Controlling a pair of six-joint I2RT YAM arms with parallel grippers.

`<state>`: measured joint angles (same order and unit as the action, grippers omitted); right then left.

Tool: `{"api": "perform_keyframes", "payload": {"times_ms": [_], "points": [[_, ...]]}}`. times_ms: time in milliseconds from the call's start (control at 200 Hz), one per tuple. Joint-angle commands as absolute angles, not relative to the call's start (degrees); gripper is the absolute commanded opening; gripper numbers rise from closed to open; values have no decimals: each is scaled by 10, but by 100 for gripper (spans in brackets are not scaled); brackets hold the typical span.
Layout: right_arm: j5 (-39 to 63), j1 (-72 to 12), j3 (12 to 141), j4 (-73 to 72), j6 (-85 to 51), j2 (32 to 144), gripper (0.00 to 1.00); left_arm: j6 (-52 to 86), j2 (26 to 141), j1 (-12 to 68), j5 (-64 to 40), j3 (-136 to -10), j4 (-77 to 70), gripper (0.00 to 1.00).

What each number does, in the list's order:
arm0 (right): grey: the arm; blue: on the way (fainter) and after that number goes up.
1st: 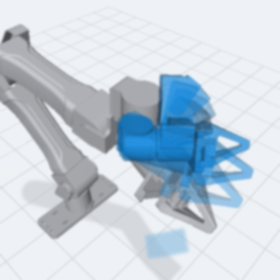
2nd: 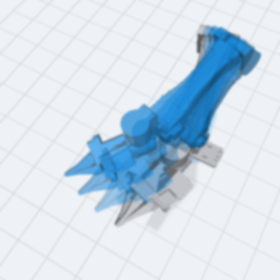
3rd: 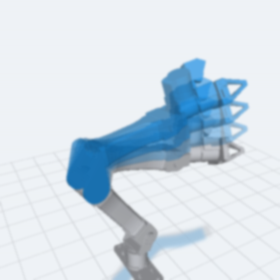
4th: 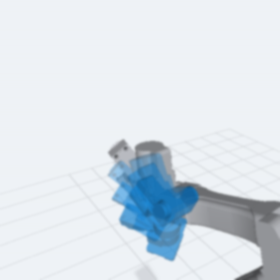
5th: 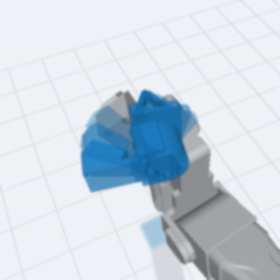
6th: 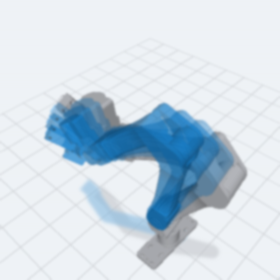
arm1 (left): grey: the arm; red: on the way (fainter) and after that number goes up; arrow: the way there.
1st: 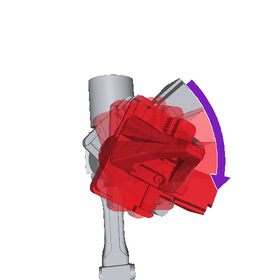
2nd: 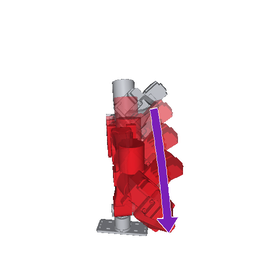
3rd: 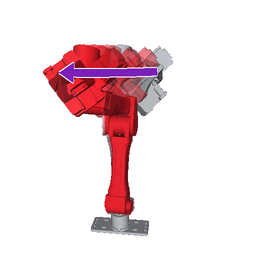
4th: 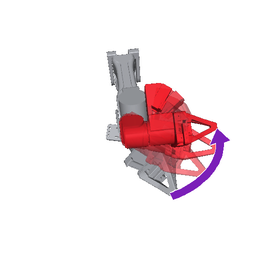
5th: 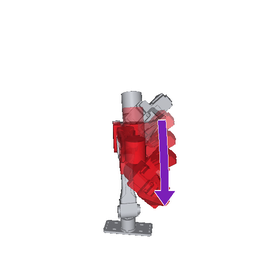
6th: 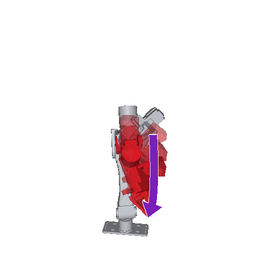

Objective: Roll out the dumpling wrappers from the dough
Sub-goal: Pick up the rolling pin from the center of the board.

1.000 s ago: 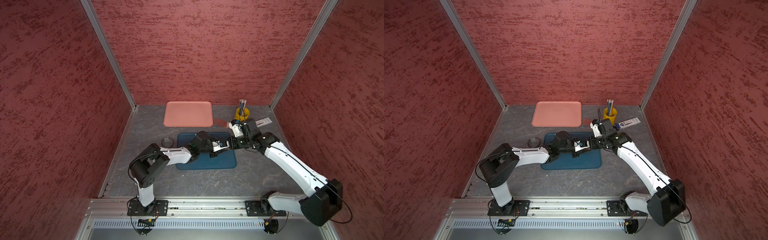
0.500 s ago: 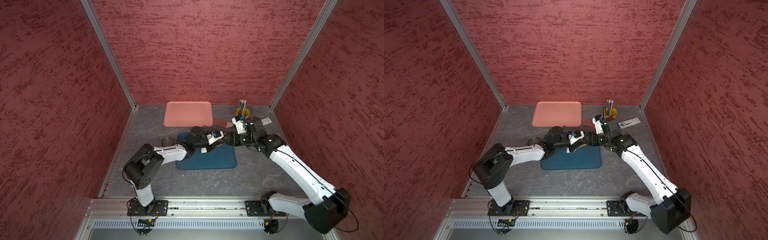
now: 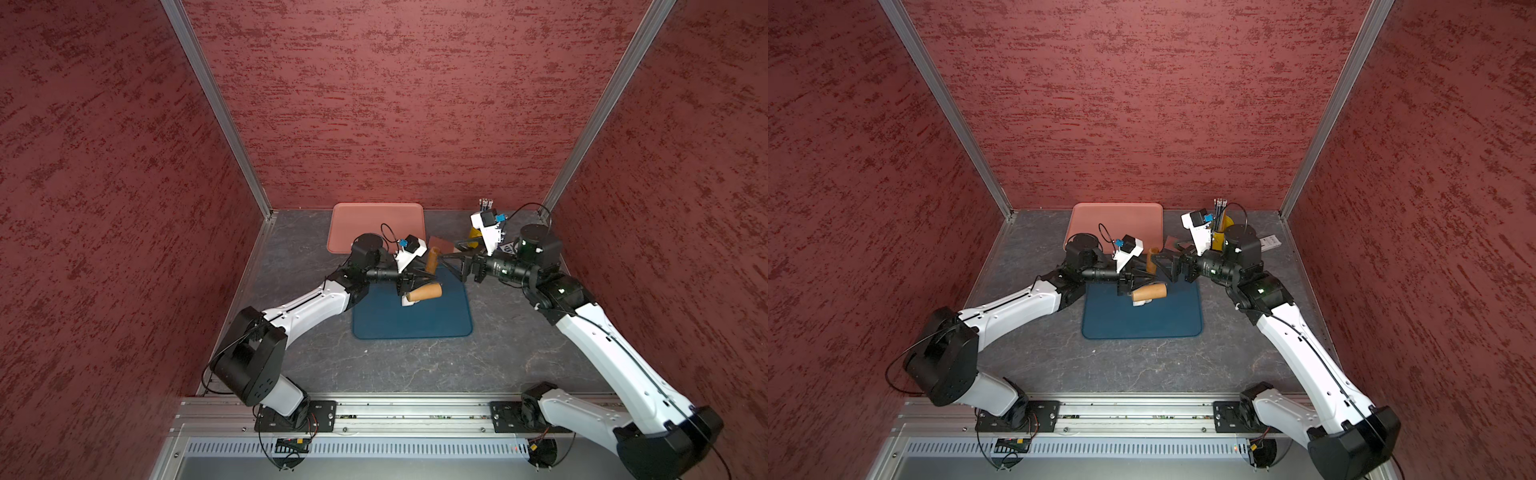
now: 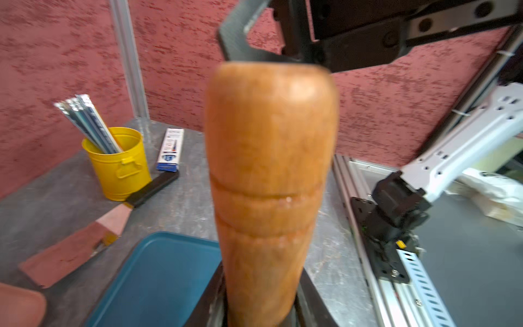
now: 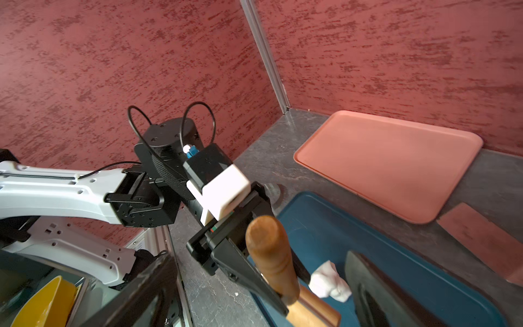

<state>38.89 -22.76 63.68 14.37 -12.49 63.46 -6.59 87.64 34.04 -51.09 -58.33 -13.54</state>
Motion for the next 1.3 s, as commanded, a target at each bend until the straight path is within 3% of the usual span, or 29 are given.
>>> {"api": "perform_keyframes", "payload": {"times_ms": [0, 80, 185, 301, 441, 506, 686, 841, 892, 972, 1002, 1132, 1292], "points": [[464, -226, 623, 90, -109, 656, 99, -58, 864, 339, -579, -625, -82, 0], [453, -226, 623, 93, -115, 667, 97, -70, 863, 339, -589, -639, -52, 0], [461, -226, 627, 97, -115, 683, 85, -76, 861, 339, -602, -647, -36, 0], [467, -226, 640, 116, -110, 702, 80, -79, 860, 339, -606, -653, -29, 0], [488, -225, 638, 114, -108, 713, 67, -83, 867, 339, -604, -670, -11, 0], [494, -225, 636, 118, -102, 713, 55, -79, 868, 338, -598, -668, -18, 0], [513, -226, 633, 124, -81, 713, 30, -72, 872, 336, -595, -670, -28, 0], [509, -226, 643, 140, -82, 724, 0, -50, 880, 329, -583, -673, -48, 0], [497, -226, 645, 135, -97, 724, 0, -45, 876, 331, -565, -672, -51, 16], [448, -226, 645, 125, -143, 721, 0, -42, 865, 337, -510, -663, -50, 52], [415, -226, 646, 127, -161, 719, 0, -39, 858, 343, -472, -657, -52, 58], [285, -226, 646, 156, -236, 712, 0, -36, 835, 386, -274, -625, -64, 66], [223, -235, 653, 177, -299, 714, 0, -54, 851, 430, -163, -625, -63, 65]]}}
